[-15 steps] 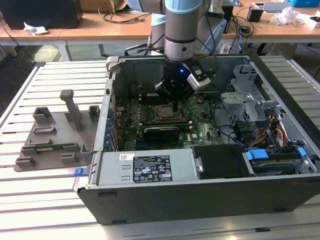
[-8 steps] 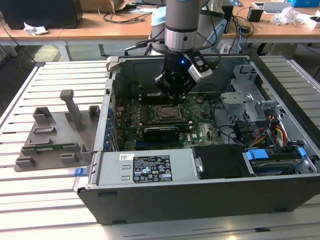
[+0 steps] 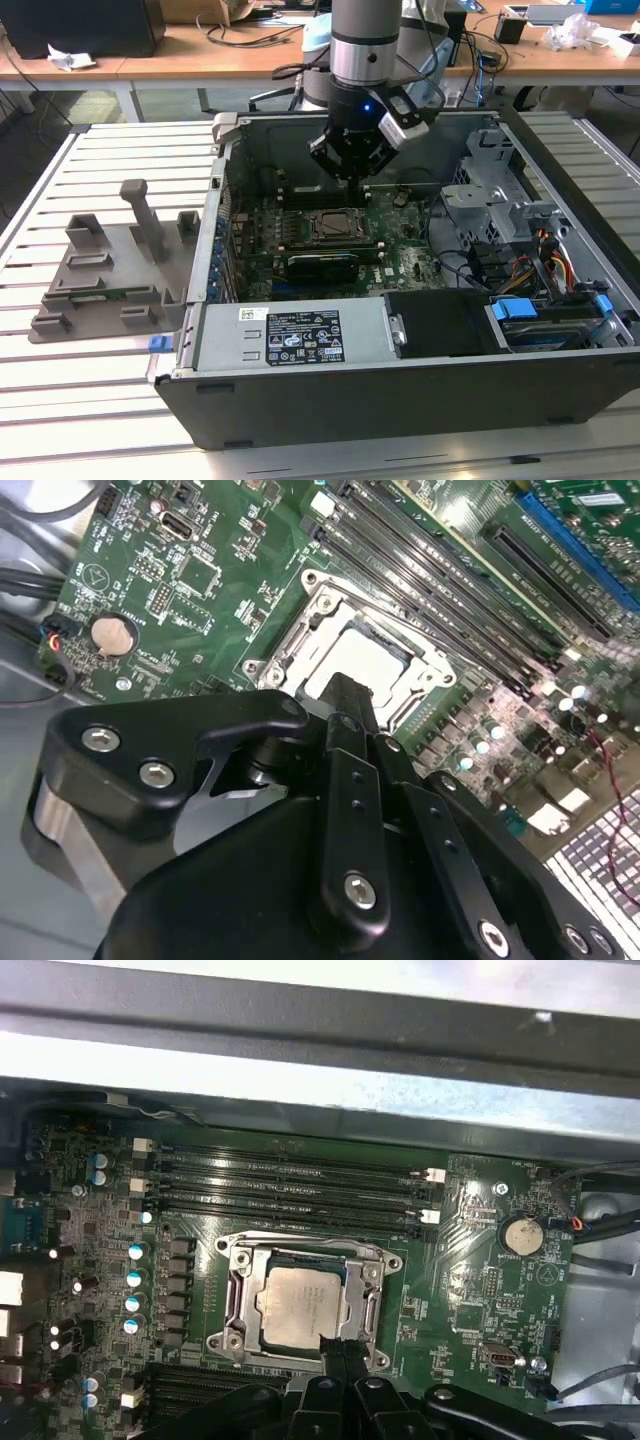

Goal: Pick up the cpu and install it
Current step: 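Install the first cpu locking lever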

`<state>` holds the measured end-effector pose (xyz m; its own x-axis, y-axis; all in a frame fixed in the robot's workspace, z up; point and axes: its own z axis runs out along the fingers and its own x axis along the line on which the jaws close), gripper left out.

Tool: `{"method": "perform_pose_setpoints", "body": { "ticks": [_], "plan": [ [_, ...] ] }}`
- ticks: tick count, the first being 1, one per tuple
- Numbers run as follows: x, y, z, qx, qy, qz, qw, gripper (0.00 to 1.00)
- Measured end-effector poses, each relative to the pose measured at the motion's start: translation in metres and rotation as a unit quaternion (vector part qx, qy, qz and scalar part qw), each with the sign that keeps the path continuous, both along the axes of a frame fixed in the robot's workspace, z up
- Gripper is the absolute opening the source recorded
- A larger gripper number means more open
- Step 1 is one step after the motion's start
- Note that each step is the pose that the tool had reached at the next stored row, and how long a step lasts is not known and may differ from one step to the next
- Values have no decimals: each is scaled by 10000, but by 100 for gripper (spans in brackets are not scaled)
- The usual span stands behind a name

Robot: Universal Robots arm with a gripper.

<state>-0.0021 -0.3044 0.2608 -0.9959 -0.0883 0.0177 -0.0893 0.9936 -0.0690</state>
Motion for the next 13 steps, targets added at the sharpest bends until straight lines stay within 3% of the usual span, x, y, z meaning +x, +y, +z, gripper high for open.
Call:
{"method": "perform_pose_setpoints", "body": {
  "ticks": [3,13],
  "plan": [
    [0,0,97,0,0,0,10000,11],
    [0,0,294,0,0,0,10000,11]
  ]
}}
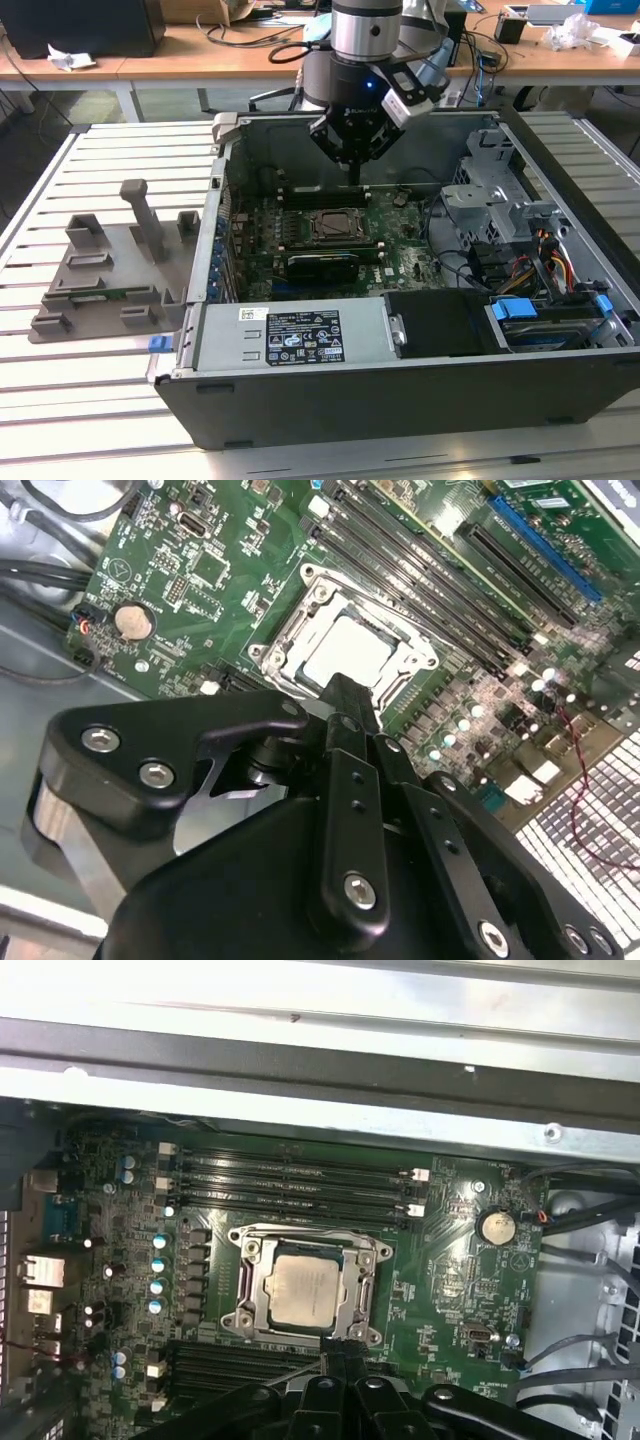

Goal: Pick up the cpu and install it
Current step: 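Install the first cpu locking lever, then install the second cpu locking lever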

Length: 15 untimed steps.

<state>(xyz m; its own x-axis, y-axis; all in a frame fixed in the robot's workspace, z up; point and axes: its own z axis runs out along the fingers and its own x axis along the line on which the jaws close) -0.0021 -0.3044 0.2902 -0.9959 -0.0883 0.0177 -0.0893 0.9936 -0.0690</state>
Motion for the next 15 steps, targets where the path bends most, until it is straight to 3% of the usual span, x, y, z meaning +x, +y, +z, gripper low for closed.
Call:
{"method": "perform_pose_setpoints", "body": {
  "ticks": [15],
  "plan": [
    [0,-3,12,-1,0,0,10000,11]
  ]
}}
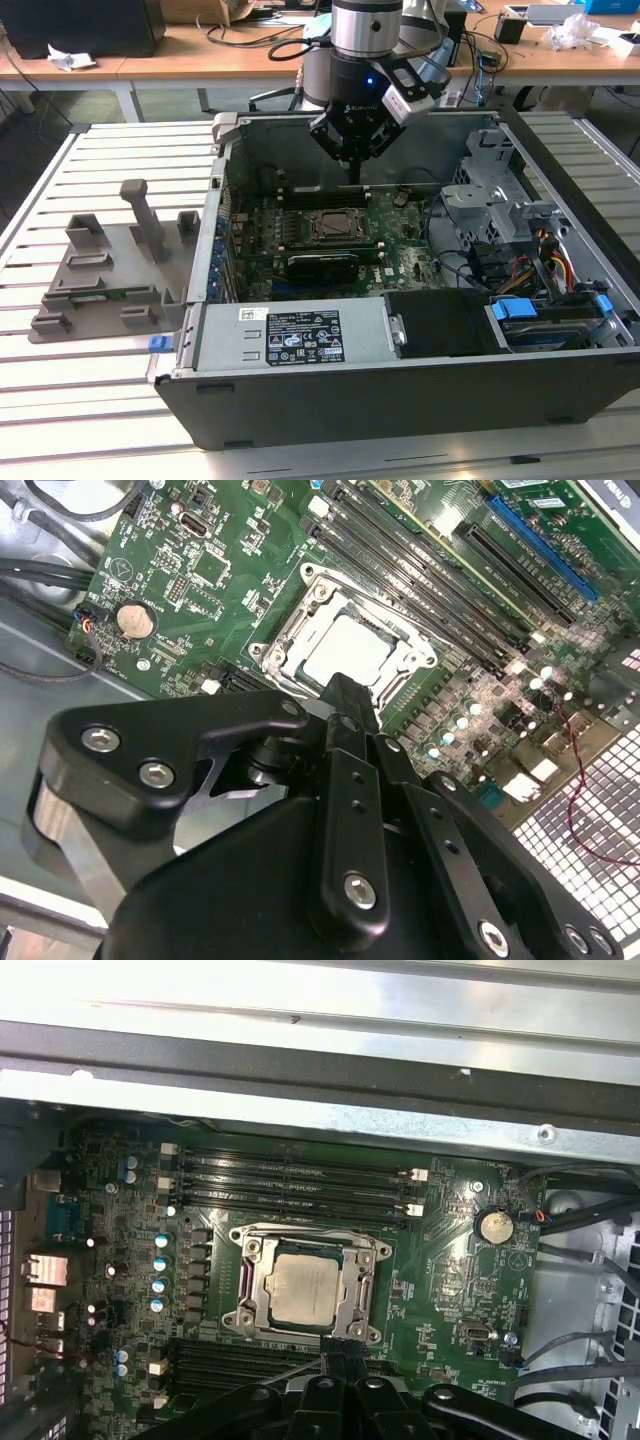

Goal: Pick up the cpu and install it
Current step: 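Install the second cpu locking lever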

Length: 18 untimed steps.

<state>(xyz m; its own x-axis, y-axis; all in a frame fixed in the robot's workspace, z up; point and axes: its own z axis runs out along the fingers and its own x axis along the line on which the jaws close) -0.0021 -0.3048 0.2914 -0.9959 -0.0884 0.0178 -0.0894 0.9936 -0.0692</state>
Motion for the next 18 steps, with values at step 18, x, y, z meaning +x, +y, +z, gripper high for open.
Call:
{"method": "perform_pose_setpoints", "body": {
  "ticks": [18],
  "plan": [
    [-66,-567,-37,184,-1,-1,9998,11]
  ]
}}
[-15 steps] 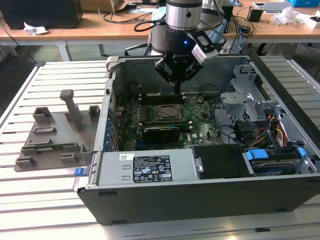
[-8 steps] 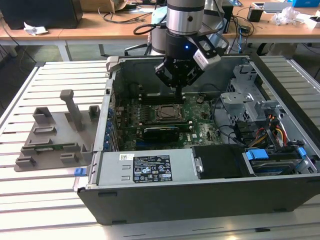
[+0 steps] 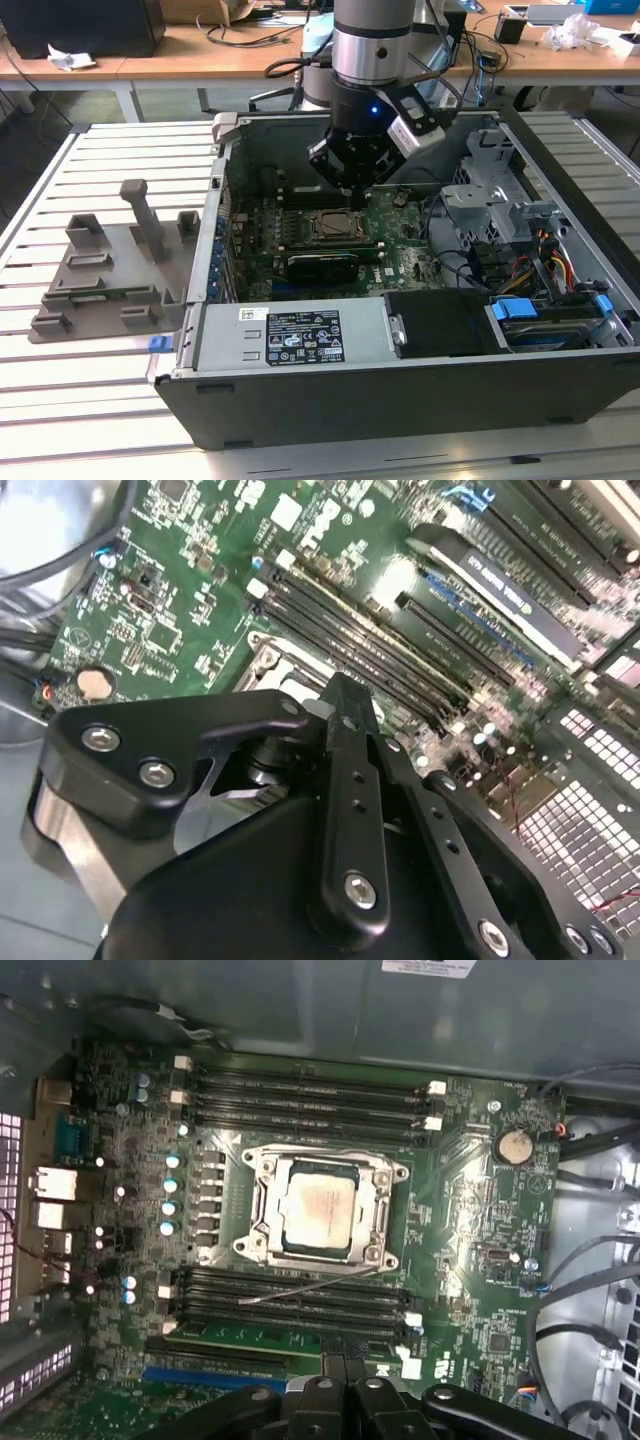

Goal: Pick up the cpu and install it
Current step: 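Install the second cpu locking lever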

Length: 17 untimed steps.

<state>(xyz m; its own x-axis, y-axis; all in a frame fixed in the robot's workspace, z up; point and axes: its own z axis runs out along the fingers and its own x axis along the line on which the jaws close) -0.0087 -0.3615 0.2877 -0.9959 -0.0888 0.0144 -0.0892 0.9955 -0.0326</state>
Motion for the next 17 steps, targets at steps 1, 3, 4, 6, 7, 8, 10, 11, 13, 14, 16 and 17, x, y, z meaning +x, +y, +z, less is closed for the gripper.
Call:
{"method": "perform_pose_setpoints", "body": {
  "ticks": [1,3,4,6,7,8,10,11,13,14,16,17],
  "plan": [
    [-24,0,-2,43,0,0,10000,11],
    [-94,-1,-9,156,0,0,9999,11],
    [-109,0,-22,161,-1,1,9999,11],
    [-126,1,-104,164,0,1,9999,11],
    [-129,3,-141,164,0,0,9999,11],
    [-132,4,-175,163,0,1,9999,11],
    [-133,6,-281,163,0,0,9999,11],
    [-133,6,-308,163,0,0,9999,11],
    [-134,8,-369,163,0,0,9999,11],
    [-134,11,-414,164,0,0,9999,11],
    [-142,-11,-432,401,0,0,9992,11],
    [-144,-48,-440,501,0,0,9987,11]
  ]
}}
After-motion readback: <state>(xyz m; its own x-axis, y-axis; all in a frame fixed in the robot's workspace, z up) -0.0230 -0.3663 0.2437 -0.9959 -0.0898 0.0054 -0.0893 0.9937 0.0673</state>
